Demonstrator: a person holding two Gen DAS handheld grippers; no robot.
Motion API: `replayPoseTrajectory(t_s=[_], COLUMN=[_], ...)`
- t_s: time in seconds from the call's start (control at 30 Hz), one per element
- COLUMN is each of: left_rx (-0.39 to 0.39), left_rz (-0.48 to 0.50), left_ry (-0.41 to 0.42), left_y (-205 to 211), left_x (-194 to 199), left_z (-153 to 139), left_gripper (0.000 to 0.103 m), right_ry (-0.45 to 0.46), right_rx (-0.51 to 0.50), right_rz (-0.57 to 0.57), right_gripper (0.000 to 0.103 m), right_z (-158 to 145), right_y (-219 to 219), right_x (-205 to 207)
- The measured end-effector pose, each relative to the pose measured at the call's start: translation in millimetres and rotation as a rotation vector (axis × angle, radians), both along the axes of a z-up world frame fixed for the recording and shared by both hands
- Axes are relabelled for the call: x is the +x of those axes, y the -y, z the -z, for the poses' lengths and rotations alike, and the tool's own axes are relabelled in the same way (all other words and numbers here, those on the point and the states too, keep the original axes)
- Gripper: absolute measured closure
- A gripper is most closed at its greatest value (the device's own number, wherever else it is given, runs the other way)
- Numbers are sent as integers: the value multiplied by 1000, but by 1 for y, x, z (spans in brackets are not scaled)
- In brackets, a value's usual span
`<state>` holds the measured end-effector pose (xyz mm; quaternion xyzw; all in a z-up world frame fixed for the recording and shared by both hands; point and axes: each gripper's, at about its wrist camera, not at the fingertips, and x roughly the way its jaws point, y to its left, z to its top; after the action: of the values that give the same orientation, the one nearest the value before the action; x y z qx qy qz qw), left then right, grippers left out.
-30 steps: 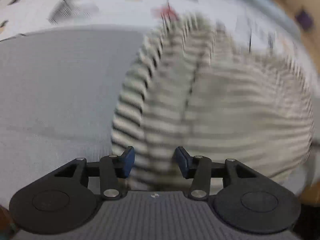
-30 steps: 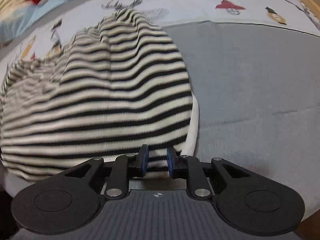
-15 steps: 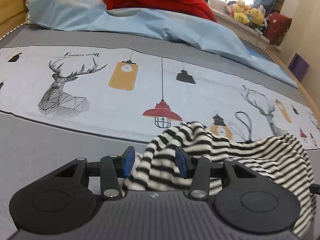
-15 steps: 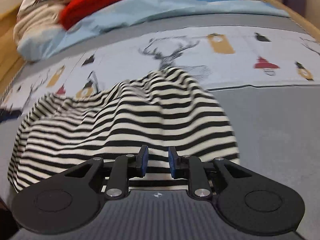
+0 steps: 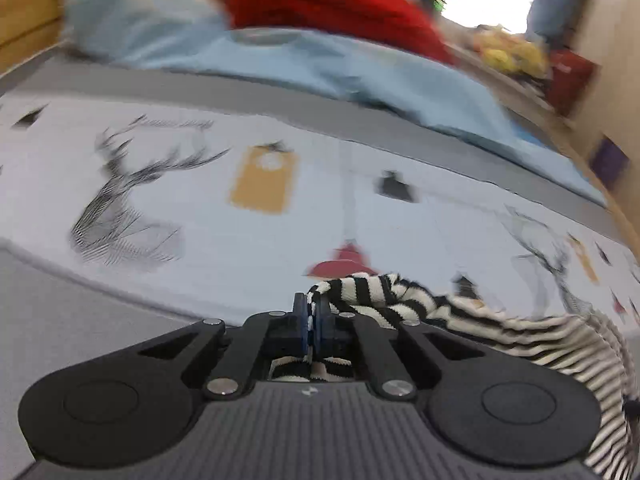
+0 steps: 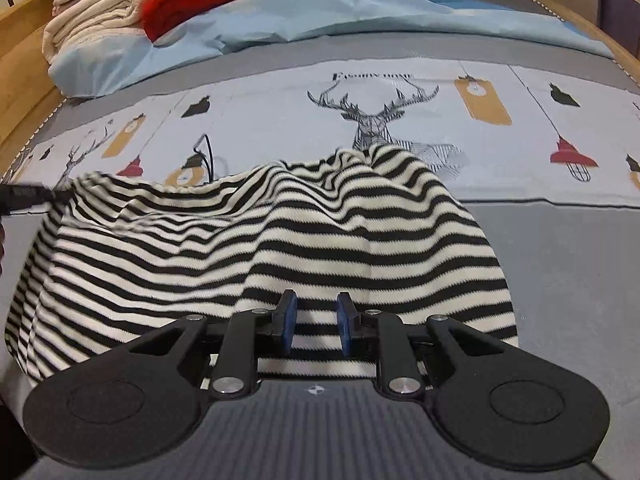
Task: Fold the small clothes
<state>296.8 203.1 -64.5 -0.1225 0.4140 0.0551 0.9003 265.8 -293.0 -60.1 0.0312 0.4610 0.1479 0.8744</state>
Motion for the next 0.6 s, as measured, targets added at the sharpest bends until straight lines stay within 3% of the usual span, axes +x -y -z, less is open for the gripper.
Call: replayPoseTrajectory(t_s=[0.07,0.1,0.17,0.23,0.3,0.43,0.47,0.53,0.6], left_rx=[14,64,113,47,-21,-102,-78,43,110], left_rz=[62,89,76,46,66,244,286,334,360], left_ry=[-116,-139,-65,14,38,-85,-141,-218,-211], left_y=[7,13,15,9,7,26,34,50,60], left_x=[5,5,-1,-11,-19,-23,-21,-21,-24], left_z=[16,17,1,-19,-31,-18,-5,17,17], left_gripper=[92,88,73,69,69,69,69,70,70], right_ry=[-3,-14,-41,-36,-14,-20,-37,-91,-103], right_rx=[-9,-23,-67,-54,-34,-75,-104,-169,-179], right_rz=[1,3,24,53,91,174,196,239,245], right_gripper=[80,80,80,80,80,80,80,80,80], right_z=[2,5,11,10,6,14,18,31,34], right_y=[-2,-3,-3,1,7,20,24,31,34], right_x=[2,4,6,6,6,12,16,19,20])
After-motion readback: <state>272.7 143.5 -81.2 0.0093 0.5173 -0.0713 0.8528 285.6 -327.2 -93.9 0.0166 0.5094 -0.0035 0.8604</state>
